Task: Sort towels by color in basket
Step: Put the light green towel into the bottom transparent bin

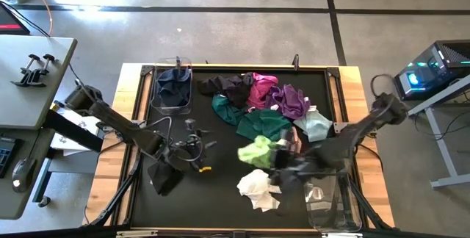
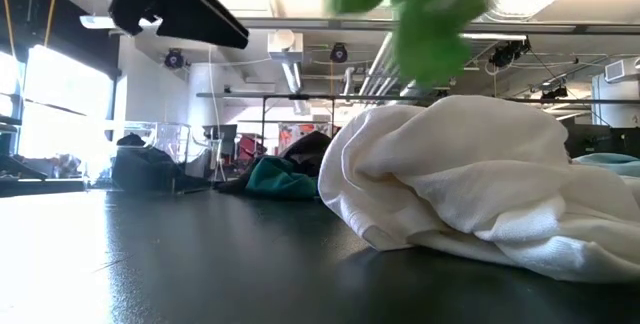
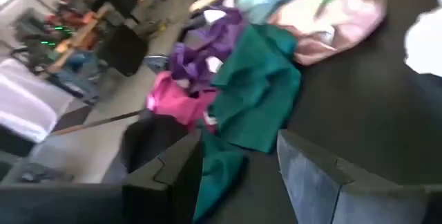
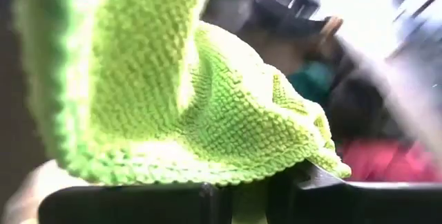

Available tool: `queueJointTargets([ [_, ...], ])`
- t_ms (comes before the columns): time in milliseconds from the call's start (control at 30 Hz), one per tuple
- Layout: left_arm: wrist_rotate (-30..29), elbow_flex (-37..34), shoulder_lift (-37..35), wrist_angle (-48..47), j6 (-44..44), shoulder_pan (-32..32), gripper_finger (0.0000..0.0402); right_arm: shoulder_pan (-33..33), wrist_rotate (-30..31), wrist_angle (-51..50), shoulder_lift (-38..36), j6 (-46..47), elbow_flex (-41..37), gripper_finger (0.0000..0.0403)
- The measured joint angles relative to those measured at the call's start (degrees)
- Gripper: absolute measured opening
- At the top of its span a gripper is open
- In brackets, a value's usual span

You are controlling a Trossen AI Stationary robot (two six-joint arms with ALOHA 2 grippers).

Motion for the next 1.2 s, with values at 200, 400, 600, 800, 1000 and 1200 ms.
queueJointTargets([
  [200,-0.15,0.00,-0.75,-2.97,0.73,0.01,0.0174,11.52,-20.97,-30.45,-1.24,43.86,10.94,0.0037],
  [400,0.13,-0.02,-0.73,-4.91,-2.23,0.02,0.0174,22.75,-32.72,-34.30,-0.41,76.92,9.07,0.0038],
  [600,0.17,-0.07,-0.73,-5.23,-2.21,0.01,0.0175,27.03,-44.12,-34.56,1.82,96.53,2.15,0.0057],
  [800,0.48,-0.07,-0.73,-5.08,-2.79,0.02,0.0175,26.60,-44.28,-29.62,1.52,92.95,-2.55,0.0102],
  [1000,0.64,-0.07,-0.71,-2.40,-3.48,0.01,0.0175,24.26,-50.23,-28.95,-0.85,87.91,-0.82,0.0175],
  [1200,3.18,-0.07,-0.71,-2.43,-5.67,0.01,0.0175,23.33,-54.73,-32.32,-2.54,90.46,0.54,0.0196],
])
